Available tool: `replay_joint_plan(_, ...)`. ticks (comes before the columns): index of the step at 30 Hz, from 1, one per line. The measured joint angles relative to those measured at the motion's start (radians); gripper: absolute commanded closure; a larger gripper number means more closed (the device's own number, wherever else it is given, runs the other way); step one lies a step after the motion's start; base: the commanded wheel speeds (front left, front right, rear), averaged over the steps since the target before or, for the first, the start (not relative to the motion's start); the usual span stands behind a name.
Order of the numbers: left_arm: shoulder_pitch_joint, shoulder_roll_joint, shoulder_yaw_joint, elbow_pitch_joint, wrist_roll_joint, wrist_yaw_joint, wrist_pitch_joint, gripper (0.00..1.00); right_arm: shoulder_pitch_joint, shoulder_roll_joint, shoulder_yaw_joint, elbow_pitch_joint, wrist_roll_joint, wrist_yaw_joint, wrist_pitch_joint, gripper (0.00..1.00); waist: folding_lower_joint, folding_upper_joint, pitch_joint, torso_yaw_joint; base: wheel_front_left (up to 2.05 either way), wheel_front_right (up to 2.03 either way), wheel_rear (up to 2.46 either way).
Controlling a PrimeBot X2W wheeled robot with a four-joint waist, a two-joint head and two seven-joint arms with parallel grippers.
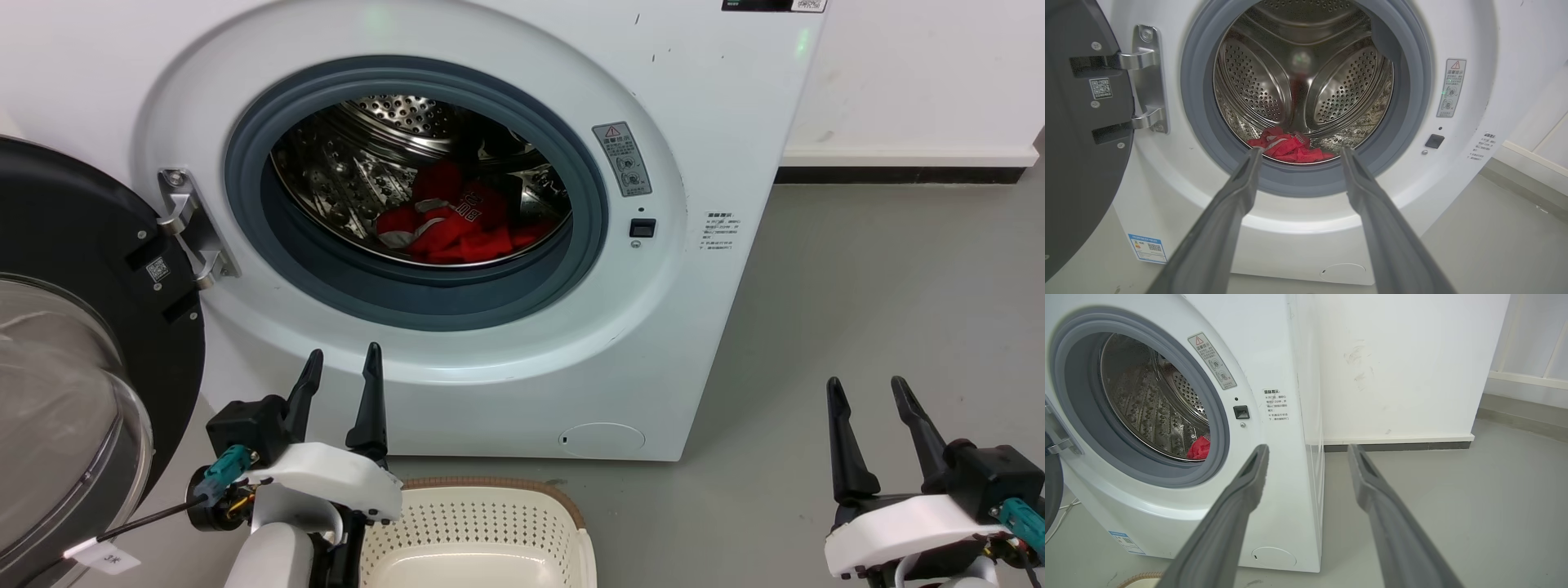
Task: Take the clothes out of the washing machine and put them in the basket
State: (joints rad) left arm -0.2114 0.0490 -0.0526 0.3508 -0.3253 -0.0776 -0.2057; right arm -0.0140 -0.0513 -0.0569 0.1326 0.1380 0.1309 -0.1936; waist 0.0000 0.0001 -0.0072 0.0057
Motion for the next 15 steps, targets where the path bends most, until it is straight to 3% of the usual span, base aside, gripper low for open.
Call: replay_joint_plan(15,-0.015,0.000,-0.005,0.017,0.120,0.016,-0.028,0.00,0.004,0.000,-0.002,-0.002,-0.121,0.000,-0.018,0.00,0.0000,0.0000,0.002,0.002,0.00,0.00,0.00)
